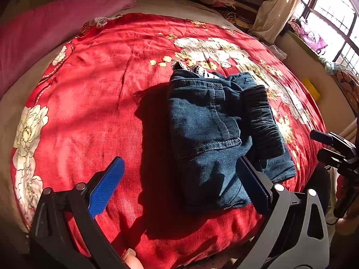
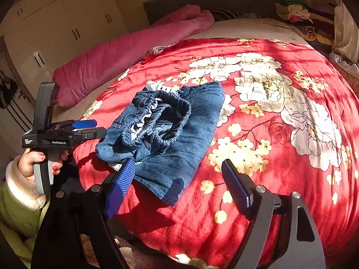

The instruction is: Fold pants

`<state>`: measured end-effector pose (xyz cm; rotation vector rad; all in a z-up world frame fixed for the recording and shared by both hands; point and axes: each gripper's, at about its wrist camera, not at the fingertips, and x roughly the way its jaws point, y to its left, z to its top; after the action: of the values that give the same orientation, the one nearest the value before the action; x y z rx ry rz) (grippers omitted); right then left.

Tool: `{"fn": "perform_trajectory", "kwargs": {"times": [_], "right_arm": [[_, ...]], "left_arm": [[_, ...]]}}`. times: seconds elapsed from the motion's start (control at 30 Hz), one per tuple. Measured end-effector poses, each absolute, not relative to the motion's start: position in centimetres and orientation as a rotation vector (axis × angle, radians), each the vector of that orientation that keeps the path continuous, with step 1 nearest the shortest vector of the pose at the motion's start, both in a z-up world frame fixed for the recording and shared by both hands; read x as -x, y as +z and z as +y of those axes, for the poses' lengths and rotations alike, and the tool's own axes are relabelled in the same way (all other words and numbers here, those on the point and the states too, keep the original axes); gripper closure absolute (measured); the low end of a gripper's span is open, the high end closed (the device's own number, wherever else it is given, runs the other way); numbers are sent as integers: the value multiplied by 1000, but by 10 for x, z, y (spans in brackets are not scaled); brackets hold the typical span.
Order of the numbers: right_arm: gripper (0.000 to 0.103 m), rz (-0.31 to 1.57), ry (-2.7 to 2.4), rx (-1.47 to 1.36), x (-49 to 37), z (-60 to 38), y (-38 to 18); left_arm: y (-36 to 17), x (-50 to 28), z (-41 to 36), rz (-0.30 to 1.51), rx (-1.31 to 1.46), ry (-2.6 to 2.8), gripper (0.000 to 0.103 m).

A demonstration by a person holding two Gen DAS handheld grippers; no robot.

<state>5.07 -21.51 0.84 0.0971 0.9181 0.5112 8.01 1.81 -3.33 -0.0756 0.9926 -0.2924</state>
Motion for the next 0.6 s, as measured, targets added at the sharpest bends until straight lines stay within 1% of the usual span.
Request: {"fn": "perform_trajectory", "kwargs": {"times": [0.2, 0.6], "right_arm": [[18, 967, 497, -171, -69, -215, 2], [18, 1074, 474, -251, -111, -205, -16]], "left_arm": [[-40, -94, 20, 1004, 125, -284, 10], [-57, -108, 0, 1022, 75, -289, 10]]}}
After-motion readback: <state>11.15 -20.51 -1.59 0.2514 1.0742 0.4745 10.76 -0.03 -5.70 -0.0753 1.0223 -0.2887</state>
